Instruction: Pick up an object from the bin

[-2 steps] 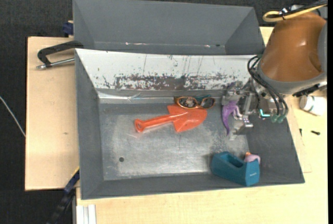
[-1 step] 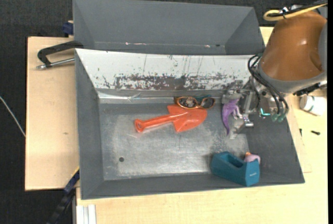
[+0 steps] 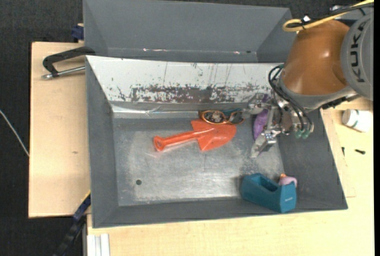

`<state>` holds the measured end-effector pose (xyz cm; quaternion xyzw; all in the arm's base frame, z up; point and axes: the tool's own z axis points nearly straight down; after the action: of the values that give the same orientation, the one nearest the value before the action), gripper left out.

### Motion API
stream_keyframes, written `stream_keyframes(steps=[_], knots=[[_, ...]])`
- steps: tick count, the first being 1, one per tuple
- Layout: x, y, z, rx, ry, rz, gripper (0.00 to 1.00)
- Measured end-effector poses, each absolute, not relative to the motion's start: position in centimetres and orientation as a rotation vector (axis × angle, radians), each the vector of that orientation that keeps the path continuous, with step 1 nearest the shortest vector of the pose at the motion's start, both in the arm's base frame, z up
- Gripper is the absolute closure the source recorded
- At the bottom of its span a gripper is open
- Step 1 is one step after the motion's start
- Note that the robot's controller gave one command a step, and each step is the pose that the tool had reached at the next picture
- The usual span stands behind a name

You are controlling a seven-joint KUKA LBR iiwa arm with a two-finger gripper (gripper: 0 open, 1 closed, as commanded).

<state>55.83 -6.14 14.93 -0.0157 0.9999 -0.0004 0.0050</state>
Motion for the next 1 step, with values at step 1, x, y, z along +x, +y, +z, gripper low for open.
stream_keyframes(steps=[1], knots=[[56.73,-5.10,8.04,-0.100,3.136,0.000,0.00]])
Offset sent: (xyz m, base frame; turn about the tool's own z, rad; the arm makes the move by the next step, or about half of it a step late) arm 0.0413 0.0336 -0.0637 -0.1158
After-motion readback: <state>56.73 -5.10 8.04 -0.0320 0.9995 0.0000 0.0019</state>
